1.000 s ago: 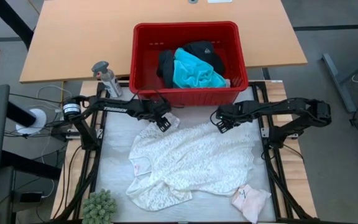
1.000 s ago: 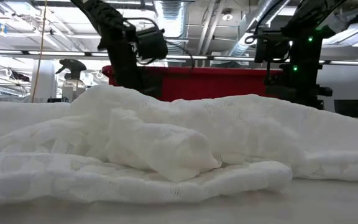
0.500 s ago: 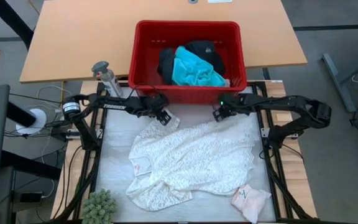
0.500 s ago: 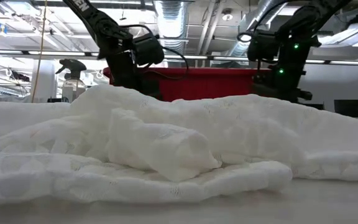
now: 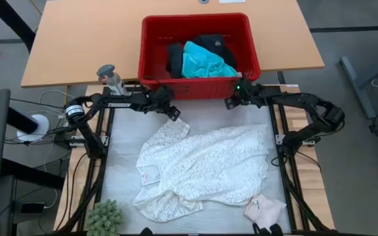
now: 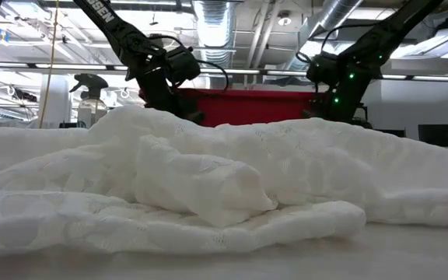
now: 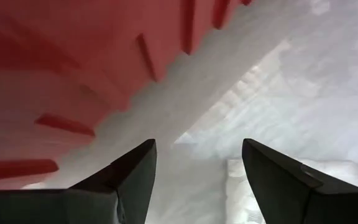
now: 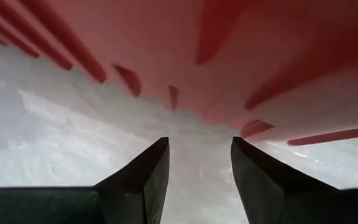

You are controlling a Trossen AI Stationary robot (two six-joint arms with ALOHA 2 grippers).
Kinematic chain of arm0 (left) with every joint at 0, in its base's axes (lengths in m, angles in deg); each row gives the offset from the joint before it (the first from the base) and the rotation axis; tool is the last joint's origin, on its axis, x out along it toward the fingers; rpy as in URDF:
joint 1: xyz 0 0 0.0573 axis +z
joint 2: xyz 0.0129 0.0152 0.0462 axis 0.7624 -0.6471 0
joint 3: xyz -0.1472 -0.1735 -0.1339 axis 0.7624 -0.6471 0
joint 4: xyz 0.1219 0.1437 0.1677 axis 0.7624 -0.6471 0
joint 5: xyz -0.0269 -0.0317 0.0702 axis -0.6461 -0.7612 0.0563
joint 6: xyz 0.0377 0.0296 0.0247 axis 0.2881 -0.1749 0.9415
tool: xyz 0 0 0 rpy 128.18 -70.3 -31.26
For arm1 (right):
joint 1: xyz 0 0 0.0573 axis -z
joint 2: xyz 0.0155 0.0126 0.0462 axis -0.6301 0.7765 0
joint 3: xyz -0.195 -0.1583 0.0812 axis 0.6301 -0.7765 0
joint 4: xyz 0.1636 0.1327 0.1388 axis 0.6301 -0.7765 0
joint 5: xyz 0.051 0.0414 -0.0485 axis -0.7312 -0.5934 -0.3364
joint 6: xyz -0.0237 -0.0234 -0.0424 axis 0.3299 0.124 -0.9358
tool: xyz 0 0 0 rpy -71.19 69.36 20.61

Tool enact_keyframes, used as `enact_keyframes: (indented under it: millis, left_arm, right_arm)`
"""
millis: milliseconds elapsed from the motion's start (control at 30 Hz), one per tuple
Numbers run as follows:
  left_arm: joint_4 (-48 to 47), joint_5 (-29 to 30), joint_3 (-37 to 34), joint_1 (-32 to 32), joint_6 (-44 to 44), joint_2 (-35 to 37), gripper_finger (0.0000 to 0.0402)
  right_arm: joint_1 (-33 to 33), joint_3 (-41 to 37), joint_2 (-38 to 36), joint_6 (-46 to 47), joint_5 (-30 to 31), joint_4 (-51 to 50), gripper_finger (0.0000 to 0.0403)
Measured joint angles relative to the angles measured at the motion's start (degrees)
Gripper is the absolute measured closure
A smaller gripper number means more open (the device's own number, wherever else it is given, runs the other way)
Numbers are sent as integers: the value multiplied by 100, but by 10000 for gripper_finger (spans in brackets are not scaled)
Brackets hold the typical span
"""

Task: Fold Laundry from Bin
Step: Fold the white blouse

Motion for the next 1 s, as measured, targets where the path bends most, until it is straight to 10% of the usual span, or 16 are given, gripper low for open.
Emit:
enact_keyframes:
  millis: [233, 667, 1000]
  left_arm:
    - [-1185, -1292, 77, -256, 508, 70, 175]
    - [-89, 76, -795, -661, 131, 55, 175]
    - [26, -777, -769, -612, 21, -250, 250]
  right_arm:
    - [-53, 127, -415, -195, -1171, -473, 209]
    - [-494, 126, -1996, 122, -1188, -1347, 209]
    - [-1216, 117, -2105, 561, -933, -2757, 209]
